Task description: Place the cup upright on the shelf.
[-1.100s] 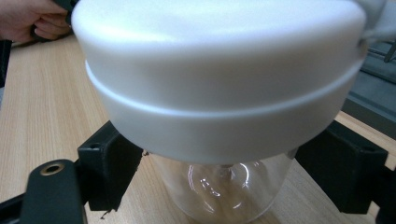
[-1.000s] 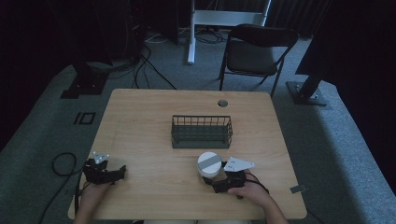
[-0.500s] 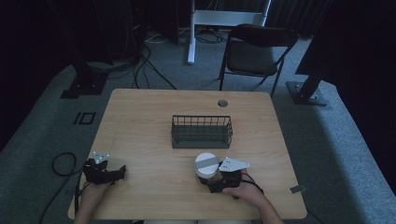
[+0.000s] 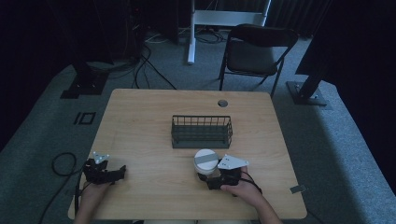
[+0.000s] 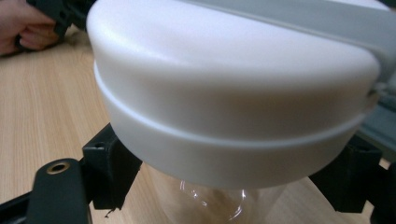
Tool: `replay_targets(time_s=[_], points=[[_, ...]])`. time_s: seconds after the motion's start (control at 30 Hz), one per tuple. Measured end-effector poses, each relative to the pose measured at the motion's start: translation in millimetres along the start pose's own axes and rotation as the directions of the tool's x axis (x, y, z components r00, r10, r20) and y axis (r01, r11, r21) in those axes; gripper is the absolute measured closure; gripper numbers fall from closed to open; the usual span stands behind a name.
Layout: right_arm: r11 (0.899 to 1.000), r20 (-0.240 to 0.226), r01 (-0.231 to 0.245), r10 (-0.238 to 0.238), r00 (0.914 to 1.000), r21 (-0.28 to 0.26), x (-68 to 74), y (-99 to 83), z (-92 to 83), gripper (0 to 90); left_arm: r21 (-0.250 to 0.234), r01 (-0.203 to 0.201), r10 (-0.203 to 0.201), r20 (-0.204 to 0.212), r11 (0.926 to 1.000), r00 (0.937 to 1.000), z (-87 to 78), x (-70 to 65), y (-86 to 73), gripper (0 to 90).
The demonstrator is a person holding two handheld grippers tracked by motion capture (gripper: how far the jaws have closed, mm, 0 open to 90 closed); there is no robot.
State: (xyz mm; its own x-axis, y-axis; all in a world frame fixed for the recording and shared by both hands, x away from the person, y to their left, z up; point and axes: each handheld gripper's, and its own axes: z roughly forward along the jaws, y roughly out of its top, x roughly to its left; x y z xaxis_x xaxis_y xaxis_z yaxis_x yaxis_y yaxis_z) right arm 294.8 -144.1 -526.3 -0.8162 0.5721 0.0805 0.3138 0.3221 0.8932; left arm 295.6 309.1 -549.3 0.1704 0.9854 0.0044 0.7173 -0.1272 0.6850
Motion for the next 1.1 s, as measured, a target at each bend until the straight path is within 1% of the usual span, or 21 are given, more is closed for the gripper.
replay_targets(time_s=[0.07, 0.1, 0.17, 0.2, 0.23, 0.27, 0.3, 0.37, 0.4, 0.47, 0.57, 0.6, 0.73, 0.77, 0.8, 0.87, 0.9, 1.0, 1.03, 1.07, 1.1], points=[[1.0, 0.005, 0.004, -0.004, 1.0, -0.006, -0.4, 3.5, -1.3, 18.6, 0.0, 0.0, 0.0, 0.0, 1.0, 1.0, 0.0, 0.0, 0.0, 0.2], [1.0, -0.003, 0.001, -0.001, 1.0, -0.002, -0.9, 4.7, -1.6, 18.6, 0.0, 0.0, 0.0, 0.0, 1.0, 1.0, 0.0, 0.0, 0.0, 0.2], [1.0, 0.001, 0.003, -0.003, 1.0, -0.01, -1.6, 8.0, -2.5, 18.6, 0.0, 0.0, 0.0, 0.0, 1.0, 1.0, 0.0, 0.0, 0.0, 0.2], [1.0, -0.005, 0.011, -0.011, 0.9999, -0.006, -1.2, 9.6, -3.2, 18.6, 0.0, 0.0, 0.0, 0.0, 1.0, 1.0, 0.0, 0.0, 0.0, 0.3], [1.0, 0.003, 0.006, -0.006, 1.0, -0.015, -1.1, 11.2, -3.5, 18.6, 0.0, 0.0, 0.0, 0.0, 1.0, 1.0, 0.0, 0.0, 0.0, 0.3], [1.0, -0.003, 0.002, -0.002, 1.0, -0.014, -1.4, 12.7, -4.0, 18.6, 0.0, 0.0, 0.0, 0.0, 1.0, 1.0, 0.0, 0.0, 0.0, 0.3], [0.999, 0.006, -0.003, 0.004, 1.0, -0.032, -2.2, 15.2, -4.8, 18.6, 0.0, 0.0, 0.0, 0.0, 1.0, 1.0, 0.0, 0.0, 0.0, 0.2], [1.0, -0.001, -0.001, 0.001, 1.0, -0.027, -2.7, 16.6, -5.4, 18.6, 0.0, 0.001, -0.001, 0.0, 1.0, 1.0, 0.0, 0.0, 0.0, 0.2], [0.999, 0.009, -0.002, 0.002, 1.0, -0.033, -3.0, 17.8, -5.9, 18.6, 0.0, 0.0, 0.0, 0.0, 1.0, 1.0, 0.0, 0.0, 0.0, 0.3], [0.999, 0.004, 0.0, 0.0, 1.0, -0.034, -4.0, 20.7, -7.3, 18.6, 0.0, 0.001, -0.001, 0.0, 1.0, 1.0, 0.0, 0.0, 0.0, 0.3], [0.999, 0.012, -0.003, 0.003, 0.9999, -0.045, -5.5, 26.0, -9.9, 18.6, 0.0, 0.0, 0.0, 0.0, 1.0, 1.0, 0.0, 0.0, 0.0, 0.2], [0.998, 0.013, -0.009, 0.01, 0.9999, -0.054, -6.1, 28.3, -11.1, 18.6, 0.0, 0.0, 0.0, 0.0, 1.0, 1.0, 0.0, 0.0, 0.0, 0.2], [0.997, 0.026, 0.0, 0.002, 0.9997, -0.076, -8.7, 39.2, -15.7, 18.6, 0.0, 0.0, 0.0, 0.0, 1.0, 1.0, 0.0, 0.0, 0.0, 0.2], [0.996, 0.031, -0.009, 0.011, 0.9995, -0.085, -9.4, 42.1, -16.8, 18.6, 0.0, 0.0, 0.0, 0.0, 1.0, 1.0, 0.0, 0.0, 0.0, 0.2], [0.996, 0.031, -0.001, 0.004, 0.9995, -0.093, -10.5, 46.6, -18.5, 18.6, 0.0, 0.0, 0.0, 0.0, 1.0, 1.0, 0.0, 0.0, 0.0, 0.2], [0.994, 0.039, -0.005, 0.009, 0.9992, -0.107, -11.4, 51.3, -20.1, 18.6, 0.0, 0.0, 0.0, 0.0, 1.0, 1.0, 0.0, 0.0, 0.0, 0.3], [0.994, 0.035, 0.0, 0.004, 0.9994, -0.11, -12.0, 54.6, -21.2, 18.6, 0.0, 0.0, 0.0, 0.0, 1.0, 1.0, 0.0, 0.0, 0.0, 0.2], [0.991, 0.055, 0.015, -0.008, 0.9985, -0.134, -13.5, 65.6, -23.6, 18.6, 0.0, 0.001, -0.001, 0.0, 1.0, 1.0, 0.0, 0.0, 0.0, 0.2], [0.989, 0.058, 0.011, -0.003, 0.9983, -0.144, -14.5, 68.8, -23.8, 18.6, 0.0, 0.001, -0.001, 0.0, 1.0, 1.0, 0.0, 0.0, 0.0, 0.2], [0.99, 0.056, 0.016, -0.008, 0.9984, -0.144, -15.3, 72.0, -24.5, 18.6, -0.001, 0.001, -0.001, 0.0, 1.0, 1.0, 0.1, -0.1, 0.0, 0.2], [0.988, 0.066, 0.022, -0.012, 0.9977, -0.151, -16.1, 74.4, -24.9, 18.6, -0.002, 0.003, -0.003, 0.0, 1.0, 1.0, 0.1, -0.2, 0.0, 0.2]])
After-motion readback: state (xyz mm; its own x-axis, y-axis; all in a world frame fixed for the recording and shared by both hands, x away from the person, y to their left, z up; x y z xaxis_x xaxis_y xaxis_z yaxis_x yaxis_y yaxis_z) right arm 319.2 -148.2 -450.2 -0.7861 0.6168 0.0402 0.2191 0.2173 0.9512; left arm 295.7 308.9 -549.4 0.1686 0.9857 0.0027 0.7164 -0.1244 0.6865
